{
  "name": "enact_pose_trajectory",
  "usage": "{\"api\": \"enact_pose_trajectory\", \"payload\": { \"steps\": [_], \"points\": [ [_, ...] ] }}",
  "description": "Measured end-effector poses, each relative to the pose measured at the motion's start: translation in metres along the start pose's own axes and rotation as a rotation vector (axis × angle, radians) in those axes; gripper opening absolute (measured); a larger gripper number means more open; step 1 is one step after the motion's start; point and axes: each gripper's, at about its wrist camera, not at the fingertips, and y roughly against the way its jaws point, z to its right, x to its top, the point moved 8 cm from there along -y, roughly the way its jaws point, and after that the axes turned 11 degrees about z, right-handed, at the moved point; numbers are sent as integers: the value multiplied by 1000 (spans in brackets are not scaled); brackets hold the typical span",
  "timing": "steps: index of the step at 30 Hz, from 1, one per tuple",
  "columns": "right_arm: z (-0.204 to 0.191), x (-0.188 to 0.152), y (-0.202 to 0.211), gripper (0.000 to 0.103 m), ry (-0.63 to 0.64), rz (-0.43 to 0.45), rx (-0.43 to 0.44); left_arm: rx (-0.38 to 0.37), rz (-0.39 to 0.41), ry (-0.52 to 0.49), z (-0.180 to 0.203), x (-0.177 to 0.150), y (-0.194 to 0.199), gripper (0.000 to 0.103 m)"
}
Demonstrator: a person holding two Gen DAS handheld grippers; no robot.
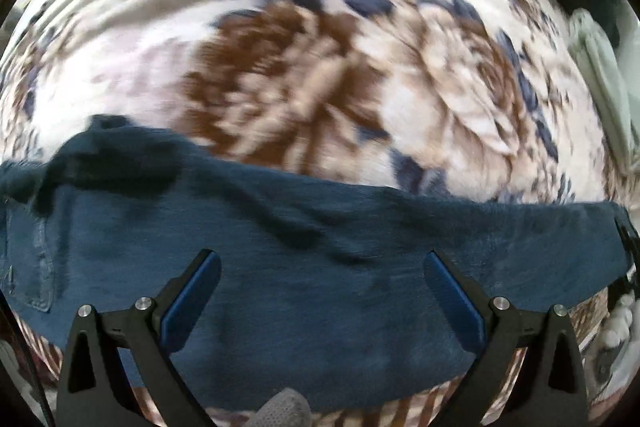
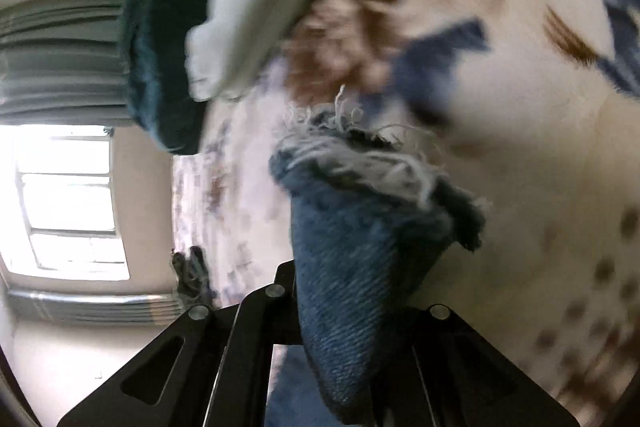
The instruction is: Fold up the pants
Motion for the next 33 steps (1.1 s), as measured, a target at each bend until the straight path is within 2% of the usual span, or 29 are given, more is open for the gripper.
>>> {"api": "enact_pose_trajectory", "payload": {
  "steps": [4, 7, 10, 13, 16, 21, 23, 24, 25, 26, 27, 28, 29, 30, 31, 33],
  "points": [
    [-62, -35, 23, 6, 154, 28, -32, 39, 6, 30, -46, 1, 24, 103],
    [-112, -83, 30, 6, 247, 23, -54, 85, 7, 48, -92, -2, 44, 103],
    [-137, -136, 39, 6, 337, 12, -81, 138, 22, 61, -140, -6, 65, 103],
    [-161, -208, 34, 6, 406, -20, -102, 165, 28, 87, -186, -14, 82, 103],
    [-174, -292, 22, 6, 538, -66, -129, 193, 33, 114, -230, -22, 93, 103],
    [-177, -450, -22, 6, 806, -202, -140, 234, 15, 164, -287, -39, 94, 103],
    [-166, -511, -35, 7, 916, -289, -151, 235, 13, 182, -302, -41, 93, 103],
    [-157, -534, -39, 9, 957, -323, -173, 234, 15, 191, -307, -40, 93, 103],
    [-146, -552, -45, 16, 995, -365, -197, 232, 17, 199, -310, -41, 93, 103],
    [-133, -572, -50, 28, 1022, -434, -228, 227, 18, 211, -314, -40, 93, 103],
    [-127, -581, -52, 33, 1029, -475, -236, 220, 21, 223, -315, -38, 95, 103],
    [-125, -588, -50, 50, 1037, -508, -227, 202, 27, 240, -316, -35, 96, 103],
    [-127, -593, -48, 75, 1040, -560, -196, 182, 31, 254, -314, -31, 97, 103],
    [-130, -596, -43, 85, 1023, -610, -166, 157, 37, 265, -310, -26, 98, 103],
    [-134, -597, -37, 89, 991, -653, -132, 136, 40, 270, -304, -23, 99, 103],
    [-147, -585, -19, 89, 900, -713, -49, 67, 41, 277, -284, -13, 98, 103]
  ]
}}
